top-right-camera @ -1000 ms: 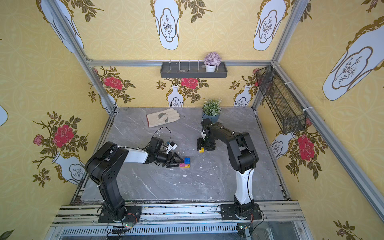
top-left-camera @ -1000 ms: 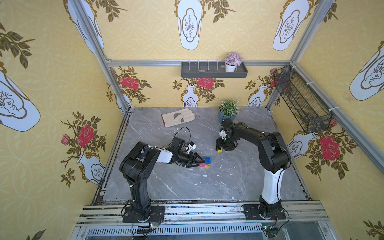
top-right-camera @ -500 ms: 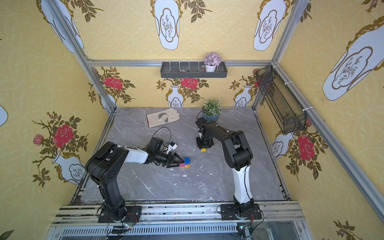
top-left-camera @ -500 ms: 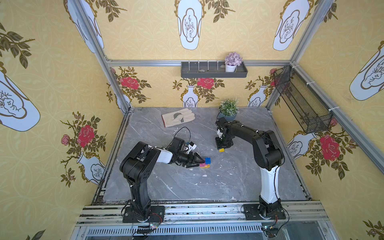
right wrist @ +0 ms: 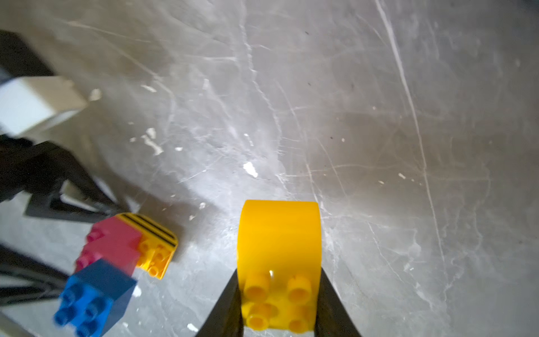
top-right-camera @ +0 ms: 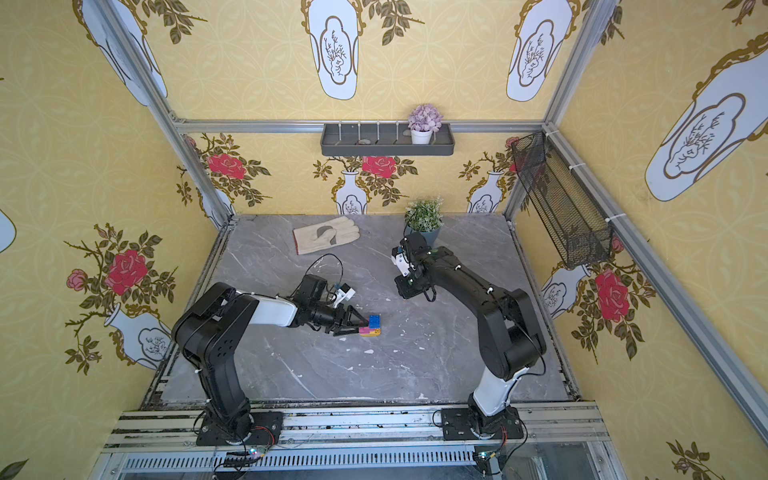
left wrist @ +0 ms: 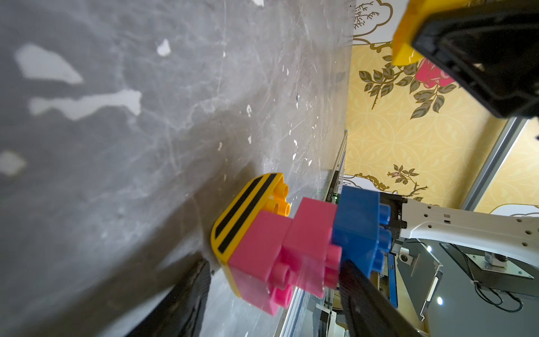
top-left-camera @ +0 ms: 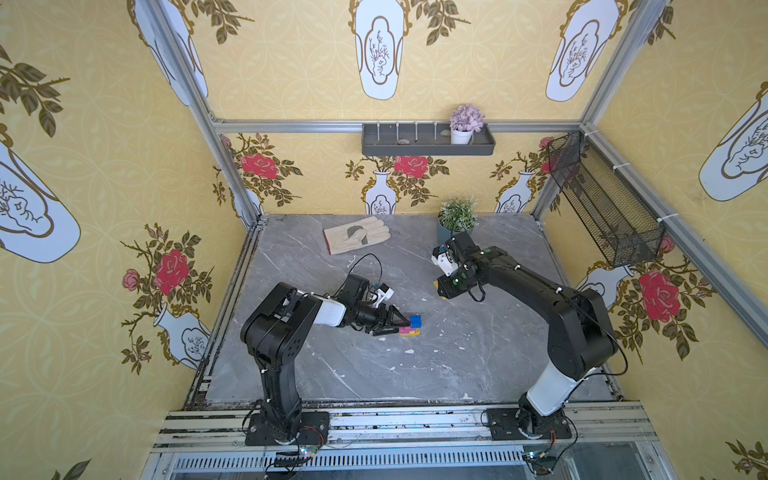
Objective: Assemble the letter s with lego
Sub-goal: Pick up the lego brick from the center of the board, then assemble the lego brick with the lego brick.
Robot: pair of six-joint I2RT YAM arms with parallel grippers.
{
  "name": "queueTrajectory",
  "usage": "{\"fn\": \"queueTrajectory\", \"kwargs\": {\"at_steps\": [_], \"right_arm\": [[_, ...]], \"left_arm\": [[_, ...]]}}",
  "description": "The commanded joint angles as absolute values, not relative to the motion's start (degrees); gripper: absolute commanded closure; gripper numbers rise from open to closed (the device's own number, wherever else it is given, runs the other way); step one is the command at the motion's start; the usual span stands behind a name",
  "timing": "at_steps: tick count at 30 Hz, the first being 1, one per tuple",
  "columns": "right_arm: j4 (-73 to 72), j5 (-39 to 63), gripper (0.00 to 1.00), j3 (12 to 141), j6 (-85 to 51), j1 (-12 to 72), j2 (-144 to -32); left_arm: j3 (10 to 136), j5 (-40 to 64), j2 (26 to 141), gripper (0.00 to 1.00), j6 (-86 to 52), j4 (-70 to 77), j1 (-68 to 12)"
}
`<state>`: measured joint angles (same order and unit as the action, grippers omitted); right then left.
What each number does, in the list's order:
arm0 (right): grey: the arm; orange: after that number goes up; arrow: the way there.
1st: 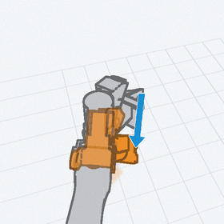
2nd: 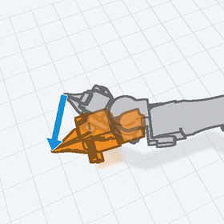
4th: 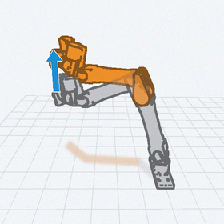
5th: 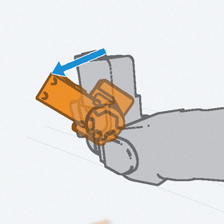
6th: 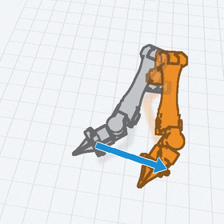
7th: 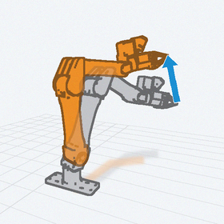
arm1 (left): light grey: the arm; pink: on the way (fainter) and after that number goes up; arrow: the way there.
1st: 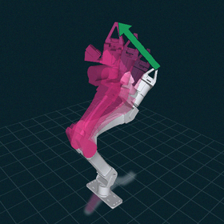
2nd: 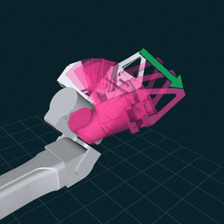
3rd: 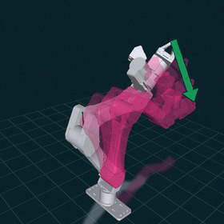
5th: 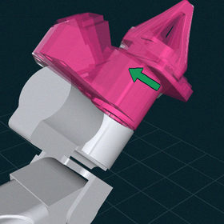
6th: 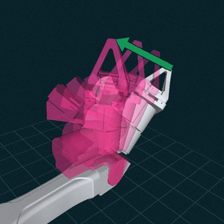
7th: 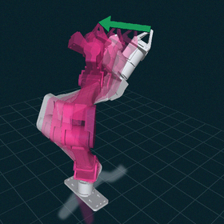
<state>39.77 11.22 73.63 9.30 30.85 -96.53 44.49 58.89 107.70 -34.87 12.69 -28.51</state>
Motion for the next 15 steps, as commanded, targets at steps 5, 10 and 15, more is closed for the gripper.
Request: {"fn": "queueTrajectory", "kwargs": {"at_steps": [5,10,15], "right_arm": [[47.69,21.32,0.7,78.7,31.12,34.65,-96.44],[50.77,18.41,0.71,78.2,41.32,39.71,-95.62],[51.77,18.12,0.71,78.44,44.98,40.82,-94.92]], "left_arm": [[44.41,54.76,108.89,0.27,-33.25,8.7,-28.53],[44.01,54.86,108.73,0.27,-32.73,8.18,-28.39],[43.36,54.89,108.66,0.27,-32.36,8.26,-28.13]]}}
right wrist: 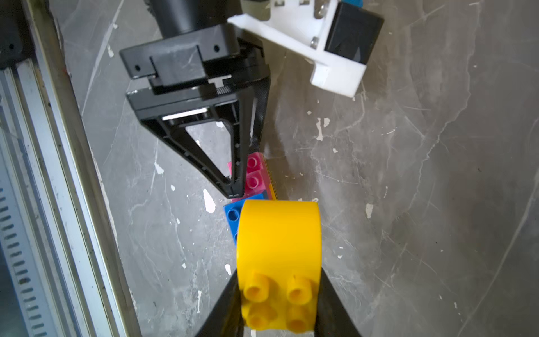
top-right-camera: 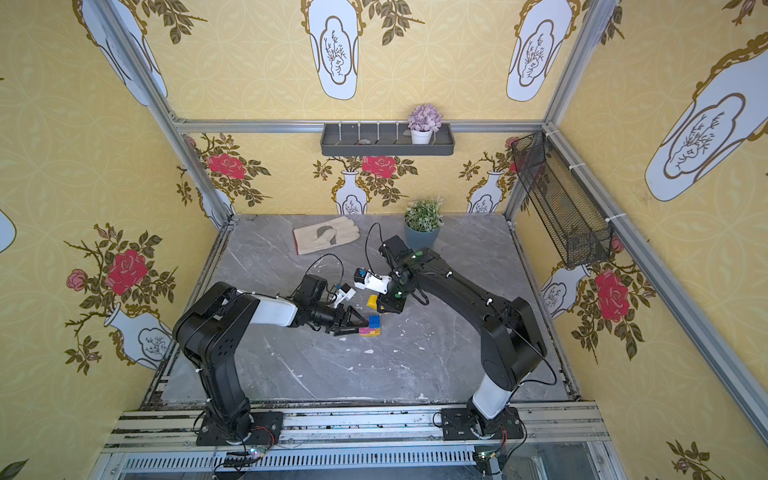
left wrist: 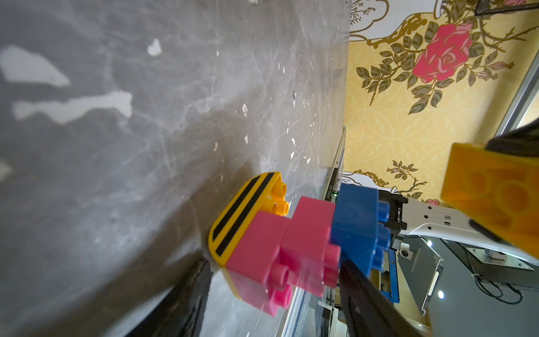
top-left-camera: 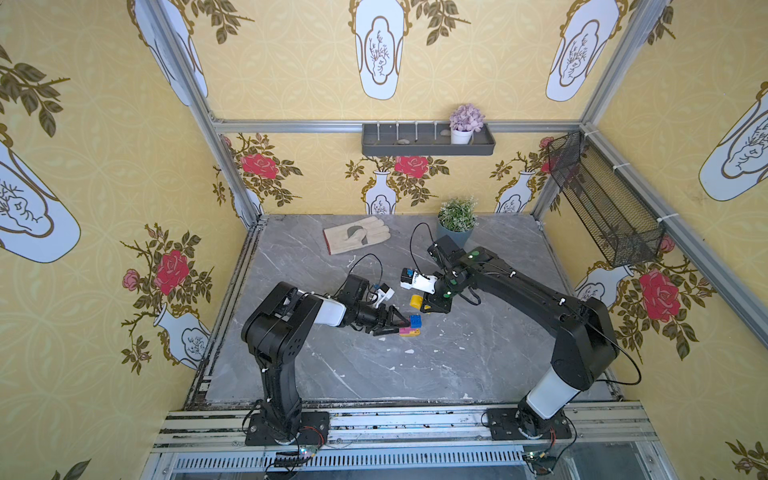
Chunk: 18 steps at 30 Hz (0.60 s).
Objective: Assemble the letter s with lego
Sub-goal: Assemble the lego brick with the lego brick.
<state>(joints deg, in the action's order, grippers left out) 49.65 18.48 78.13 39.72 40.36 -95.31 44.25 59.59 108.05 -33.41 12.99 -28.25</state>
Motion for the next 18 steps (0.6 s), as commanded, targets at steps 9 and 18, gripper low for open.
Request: {"fn": "queueTrajectory", "kwargs": {"at_steps": [9,18], "right_arm": [[54.43,17.14,0.71,79.52,50.16,43.15,-96.38],[52.1,20.47,0.71,80.16,51.99,43.24,-98.19]], "left_arm": [[43.02,54.67,108.3,0.27,-32.17,8.0,-27.96],[42.78,54.19,107.97,0.27,-31.99,7.67,-27.95]]}}
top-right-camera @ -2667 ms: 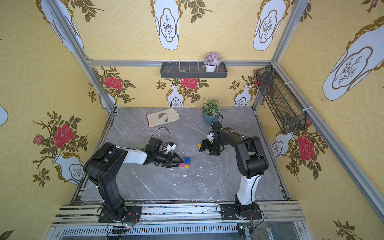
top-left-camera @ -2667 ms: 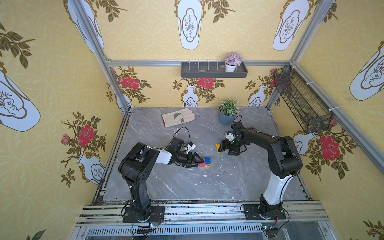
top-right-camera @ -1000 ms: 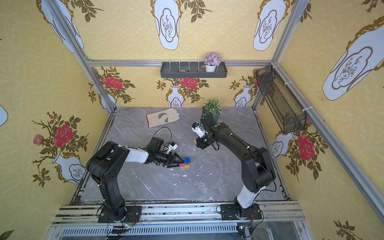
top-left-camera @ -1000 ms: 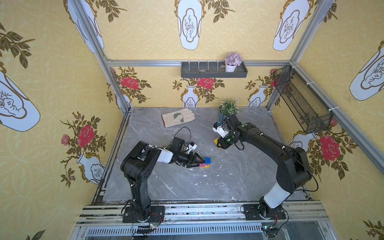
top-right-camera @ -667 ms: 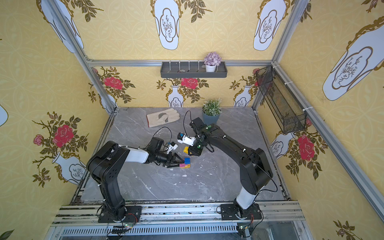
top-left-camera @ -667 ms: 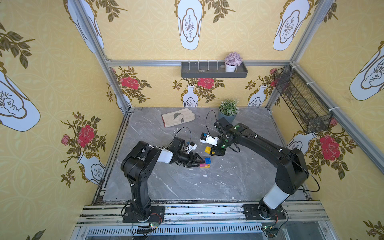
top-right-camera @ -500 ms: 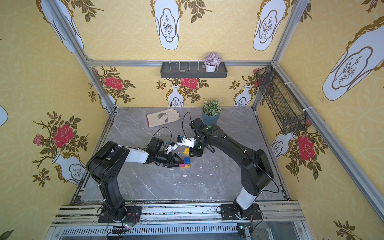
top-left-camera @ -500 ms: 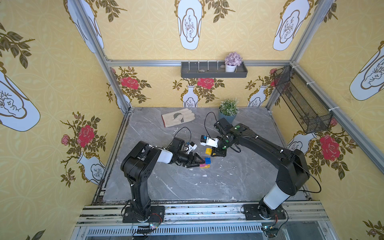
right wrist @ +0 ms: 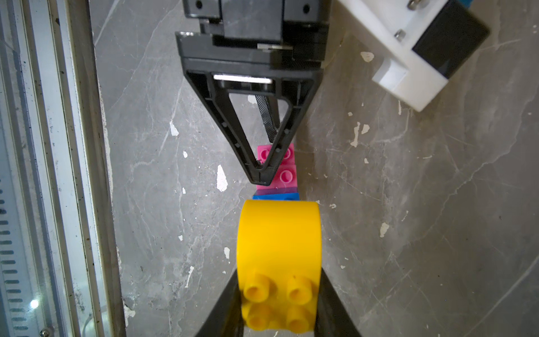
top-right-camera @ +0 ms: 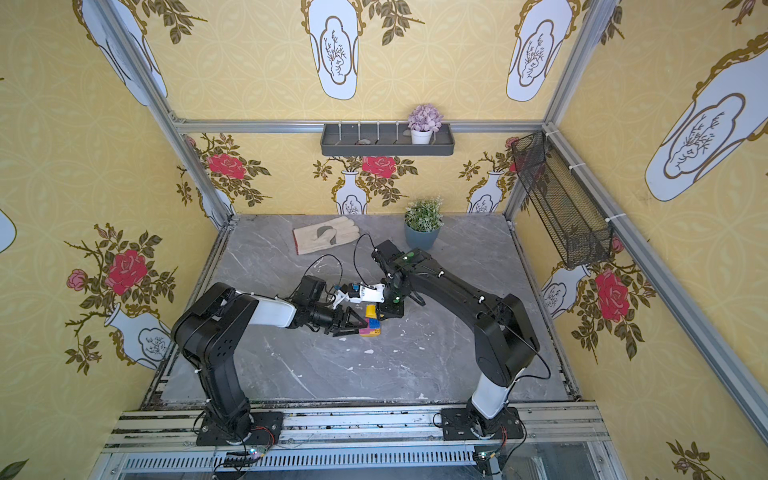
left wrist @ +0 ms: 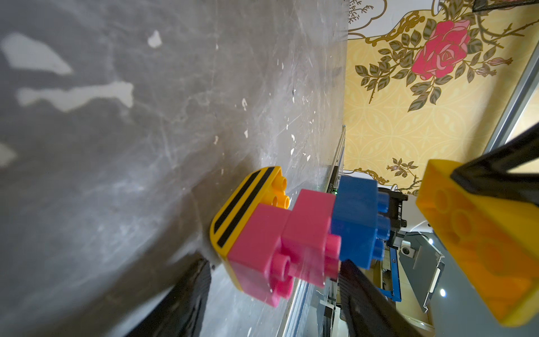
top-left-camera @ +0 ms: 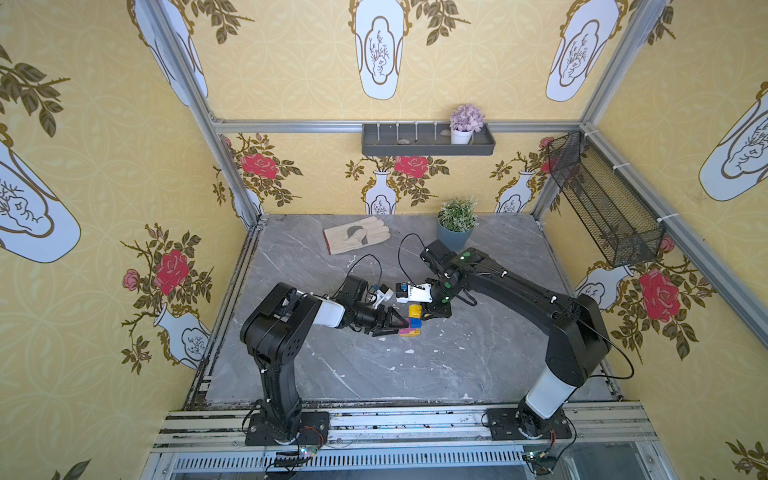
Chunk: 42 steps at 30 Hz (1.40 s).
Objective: Assemble the letter s with lego
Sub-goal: Assemble the lego brick with the lego brick.
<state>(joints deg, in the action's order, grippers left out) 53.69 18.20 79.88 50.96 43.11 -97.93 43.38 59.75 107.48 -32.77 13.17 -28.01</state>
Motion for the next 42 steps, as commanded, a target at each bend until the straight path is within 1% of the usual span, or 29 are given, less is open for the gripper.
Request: {"fn": "queueTrajectory", "kwargs": {"at_steps": [1,8,24,42], "right_arm": [[51.79,20.85,0.71,80.1,52.02,43.24,-98.38],[50.42,22.47,0.71,79.98,52.28,43.33,-99.56],[48.69,22.66,0.71,77.96,52.39,43.26,-99.93],[47.77,24.12,0.71,76.92,52.92,43.07,-100.53]], "left_arm": [[42.76,54.21,108.06,0.27,-31.93,7.57,-27.94],[43.62,54.05,108.58,0.27,-30.72,5.93,-27.95],[45.08,53.9,110.08,0.27,-28.22,2.77,-27.45],[45.35,53.58,109.83,0.27,-27.95,2.04,-27.32]]}}
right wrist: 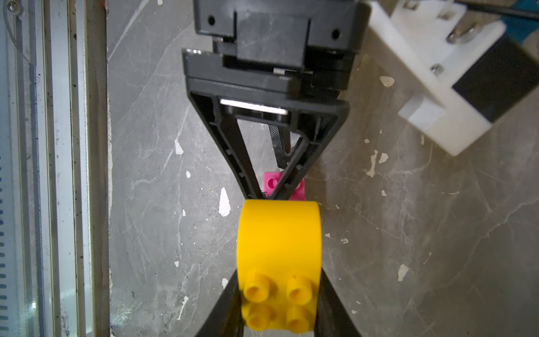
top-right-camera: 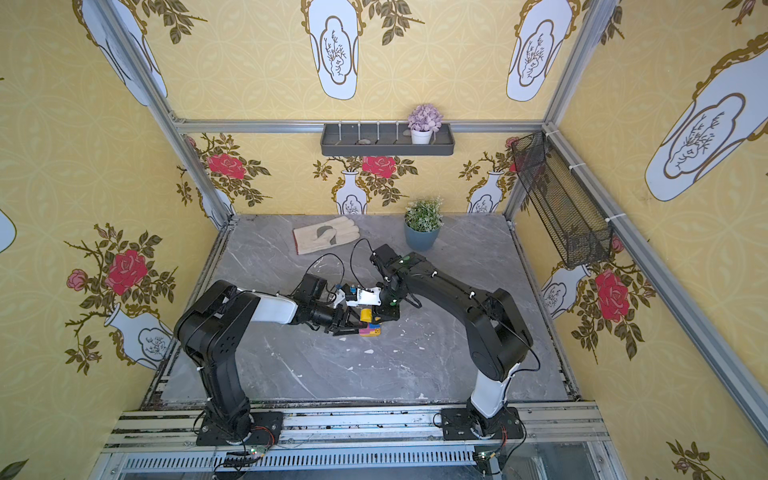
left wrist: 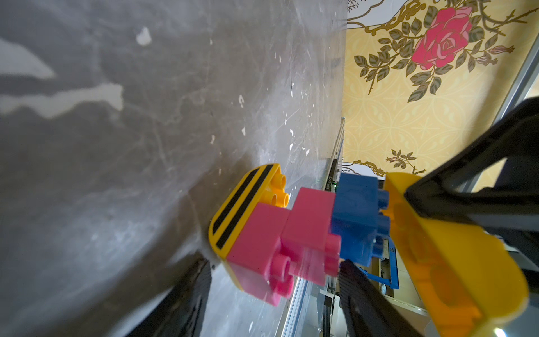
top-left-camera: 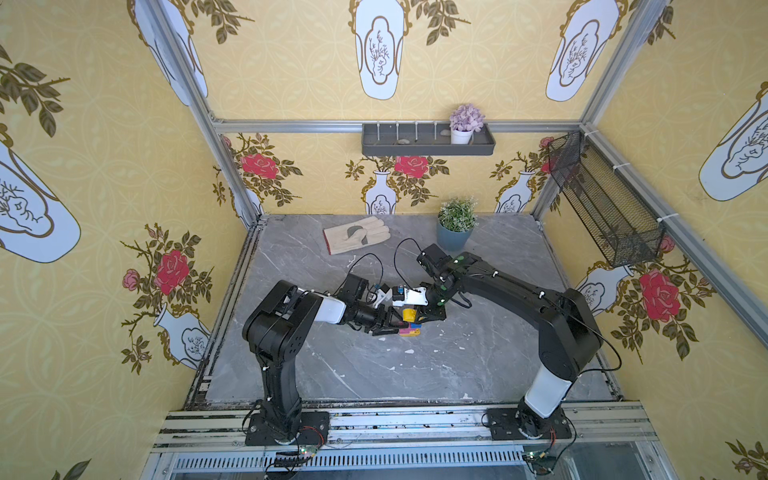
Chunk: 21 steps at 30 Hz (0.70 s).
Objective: Assemble the letter s with lego
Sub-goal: Assemble the lego brick with the lego brick.
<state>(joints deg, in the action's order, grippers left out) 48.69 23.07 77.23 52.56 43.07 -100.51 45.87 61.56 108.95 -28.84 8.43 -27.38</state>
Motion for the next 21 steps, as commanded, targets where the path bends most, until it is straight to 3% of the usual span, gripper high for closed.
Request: {"fn": "queueTrajectory", "kwargs": {"at_steps": [1,21], "right_arm": [[47.72,24.18,0.7,76.9,52.97,43.08,-100.49],[46.93,24.25,0.7,77.6,52.85,43.4,-101.99]], "left_arm": [[45.35,53.55,109.93,0.27,-28.02,1.98,-27.32],[45.97,53.9,110.75,0.27,-27.52,1.85,-27.33]]}}
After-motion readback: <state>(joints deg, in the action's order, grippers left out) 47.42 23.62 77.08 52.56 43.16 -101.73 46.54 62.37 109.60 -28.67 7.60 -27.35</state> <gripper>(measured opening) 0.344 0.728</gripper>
